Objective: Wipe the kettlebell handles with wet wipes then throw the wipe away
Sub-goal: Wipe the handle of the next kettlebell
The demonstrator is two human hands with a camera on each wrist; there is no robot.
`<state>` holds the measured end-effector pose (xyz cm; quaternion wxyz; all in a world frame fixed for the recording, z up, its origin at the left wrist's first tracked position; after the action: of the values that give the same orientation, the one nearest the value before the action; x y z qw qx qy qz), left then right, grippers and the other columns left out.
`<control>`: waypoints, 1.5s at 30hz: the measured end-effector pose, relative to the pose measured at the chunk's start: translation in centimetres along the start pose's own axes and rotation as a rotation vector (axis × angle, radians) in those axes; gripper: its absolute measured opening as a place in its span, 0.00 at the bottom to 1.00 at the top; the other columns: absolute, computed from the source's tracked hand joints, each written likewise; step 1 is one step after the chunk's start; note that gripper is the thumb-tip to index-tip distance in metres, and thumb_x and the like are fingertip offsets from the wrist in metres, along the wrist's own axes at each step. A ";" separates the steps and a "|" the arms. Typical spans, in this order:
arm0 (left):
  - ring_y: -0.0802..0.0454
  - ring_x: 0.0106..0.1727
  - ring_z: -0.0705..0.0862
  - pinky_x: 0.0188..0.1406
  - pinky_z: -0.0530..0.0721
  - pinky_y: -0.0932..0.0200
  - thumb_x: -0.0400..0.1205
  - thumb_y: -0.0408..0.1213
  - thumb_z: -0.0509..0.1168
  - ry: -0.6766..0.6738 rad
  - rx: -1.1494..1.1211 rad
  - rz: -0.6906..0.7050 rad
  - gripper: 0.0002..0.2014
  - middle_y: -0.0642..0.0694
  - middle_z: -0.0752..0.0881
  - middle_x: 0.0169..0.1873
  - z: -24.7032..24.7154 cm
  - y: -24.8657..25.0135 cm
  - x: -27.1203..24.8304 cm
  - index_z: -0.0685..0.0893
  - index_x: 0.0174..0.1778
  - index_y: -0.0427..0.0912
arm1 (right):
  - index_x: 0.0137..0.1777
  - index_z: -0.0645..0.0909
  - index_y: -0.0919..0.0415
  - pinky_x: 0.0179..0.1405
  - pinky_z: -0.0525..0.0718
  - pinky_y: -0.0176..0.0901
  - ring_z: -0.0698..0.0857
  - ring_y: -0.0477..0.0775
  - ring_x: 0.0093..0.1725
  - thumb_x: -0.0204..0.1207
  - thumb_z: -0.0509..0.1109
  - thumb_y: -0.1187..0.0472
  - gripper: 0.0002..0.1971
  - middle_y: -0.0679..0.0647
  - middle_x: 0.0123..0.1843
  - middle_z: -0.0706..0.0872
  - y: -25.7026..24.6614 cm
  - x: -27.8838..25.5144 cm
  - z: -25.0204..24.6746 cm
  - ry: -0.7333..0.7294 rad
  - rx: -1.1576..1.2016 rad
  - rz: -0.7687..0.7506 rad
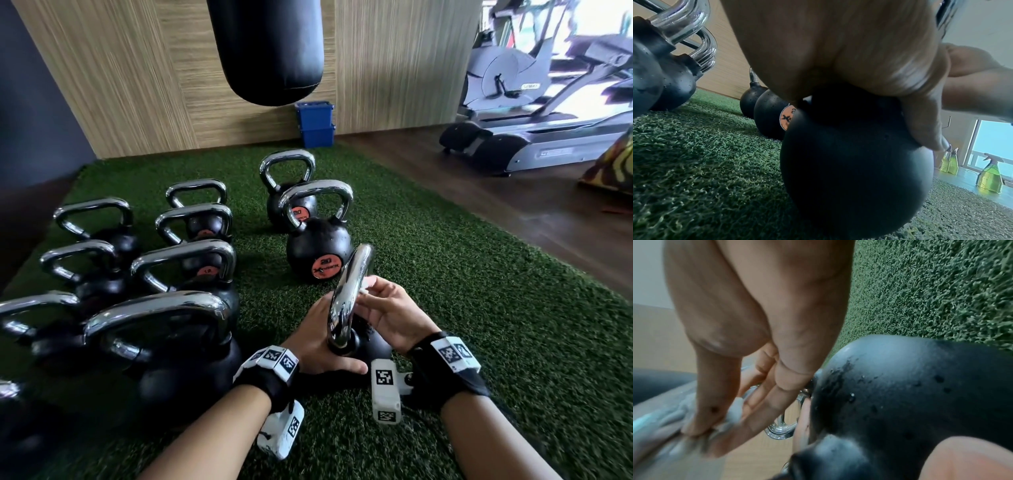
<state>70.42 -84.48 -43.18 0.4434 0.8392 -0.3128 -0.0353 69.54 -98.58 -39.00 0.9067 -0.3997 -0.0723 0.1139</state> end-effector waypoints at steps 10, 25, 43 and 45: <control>0.44 0.77 0.79 0.79 0.75 0.37 0.56 0.55 0.91 -0.004 -0.051 -0.072 0.59 0.46 0.81 0.73 0.2 -1.1 0.0 0.68 0.81 0.52 | 0.31 0.83 0.55 0.39 0.91 0.52 0.87 0.53 0.34 0.57 0.83 0.79 0.18 0.54 0.34 0.89 -2.7 1.3 -1.4 0.518 -0.699 -0.377; 0.39 0.74 0.77 0.79 0.73 0.38 0.61 0.67 0.82 -0.039 0.110 0.004 0.51 0.38 0.80 0.70 -0.3 -0.7 -0.4 0.79 0.71 0.33 | 0.31 0.84 0.59 0.39 0.88 0.45 0.87 0.53 0.36 0.62 0.79 0.63 0.06 0.49 0.30 0.87 -3.9 2.8 -1.1 0.847 -1.151 -0.279; 0.59 0.65 0.87 0.67 0.84 0.59 0.64 0.62 0.80 0.131 0.258 0.003 0.53 0.50 0.88 0.67 -6.3 9.8 -0.4 0.66 0.84 0.51 | 0.60 0.75 0.60 0.40 0.74 0.42 0.79 0.58 0.38 0.77 0.70 0.63 0.13 0.64 0.49 0.87 -6.1 4.1 0.6 0.614 -1.578 -0.121; 0.57 0.52 0.91 0.55 0.88 0.55 0.66 0.51 0.76 0.178 0.198 0.023 0.38 0.48 0.92 0.52 -5.9 11.0 -0.1 0.78 0.75 0.48 | 0.72 0.73 0.49 0.39 0.76 0.43 0.82 0.58 0.37 0.74 0.70 0.66 0.26 0.60 0.43 0.87 -7.0 4.2 1.6 0.401 -1.632 -0.212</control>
<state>66.95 -84.69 -31.23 0.3847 0.8750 -0.2840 0.0755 74.23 -100.92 -32.53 0.3356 -0.9326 -0.0070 -0.1325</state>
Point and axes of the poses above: each hand's wrist, its own x-axis towards the middle knuckle, its own z-axis out of the palm, y = z × x, the point moved 4 cm from there along x, towards the middle knuckle
